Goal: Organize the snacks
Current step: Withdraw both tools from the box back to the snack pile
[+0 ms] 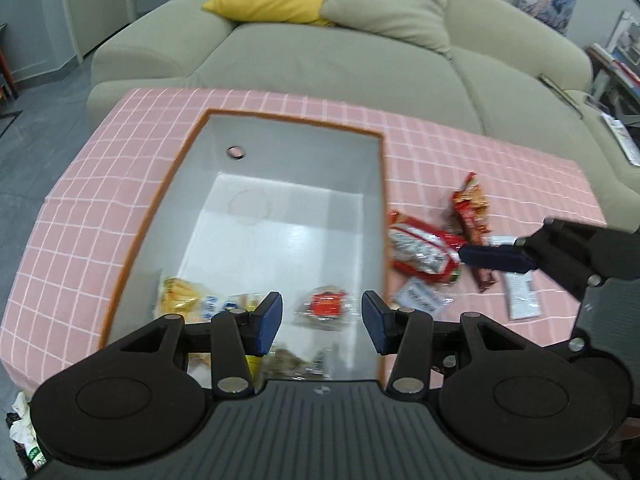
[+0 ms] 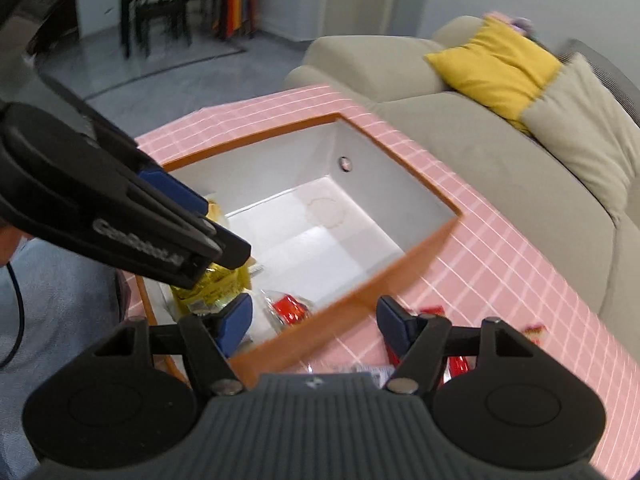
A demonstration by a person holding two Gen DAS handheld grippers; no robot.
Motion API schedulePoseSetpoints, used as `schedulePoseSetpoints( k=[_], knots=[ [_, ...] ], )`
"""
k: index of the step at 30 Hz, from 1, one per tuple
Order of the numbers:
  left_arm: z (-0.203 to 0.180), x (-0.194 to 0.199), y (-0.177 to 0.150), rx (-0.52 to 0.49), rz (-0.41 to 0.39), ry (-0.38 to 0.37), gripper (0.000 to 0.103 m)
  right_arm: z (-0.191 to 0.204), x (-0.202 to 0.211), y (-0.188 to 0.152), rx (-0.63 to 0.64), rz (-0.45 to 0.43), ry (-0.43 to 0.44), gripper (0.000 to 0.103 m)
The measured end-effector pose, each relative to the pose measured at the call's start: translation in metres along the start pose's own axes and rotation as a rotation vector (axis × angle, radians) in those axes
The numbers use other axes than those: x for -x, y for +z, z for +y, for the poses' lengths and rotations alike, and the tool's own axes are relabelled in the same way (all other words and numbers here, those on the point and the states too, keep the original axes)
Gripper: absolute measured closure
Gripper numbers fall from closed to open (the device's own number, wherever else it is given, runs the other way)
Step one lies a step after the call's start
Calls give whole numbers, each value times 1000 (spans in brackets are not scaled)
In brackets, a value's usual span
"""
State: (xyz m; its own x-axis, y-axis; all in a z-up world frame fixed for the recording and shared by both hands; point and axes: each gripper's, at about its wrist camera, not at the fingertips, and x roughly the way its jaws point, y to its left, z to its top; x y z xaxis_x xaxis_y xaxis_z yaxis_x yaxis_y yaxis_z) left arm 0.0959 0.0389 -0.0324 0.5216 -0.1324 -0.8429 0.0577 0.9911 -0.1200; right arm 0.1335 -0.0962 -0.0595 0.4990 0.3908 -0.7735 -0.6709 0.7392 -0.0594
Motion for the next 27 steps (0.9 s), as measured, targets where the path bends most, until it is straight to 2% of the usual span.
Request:
schedulePoseSetpoints(
  k=[5,12,21,27],
  knots=[
    [-29,4,-9,-38,-23,-41,48,-16,15,-38,-135,-14,-41,37],
    [-72,-4,-21,-100,-12,-119,48,-41,25,-94,-301,-2,-112,36],
    [-116,-28,-39,-174,21,-189,48,-61,28,-149,-394,-15,-213,35],
    [-125,-52,-47,-163,57,-182,48,-69,18,-172,-420,24,-245,34]
  ],
)
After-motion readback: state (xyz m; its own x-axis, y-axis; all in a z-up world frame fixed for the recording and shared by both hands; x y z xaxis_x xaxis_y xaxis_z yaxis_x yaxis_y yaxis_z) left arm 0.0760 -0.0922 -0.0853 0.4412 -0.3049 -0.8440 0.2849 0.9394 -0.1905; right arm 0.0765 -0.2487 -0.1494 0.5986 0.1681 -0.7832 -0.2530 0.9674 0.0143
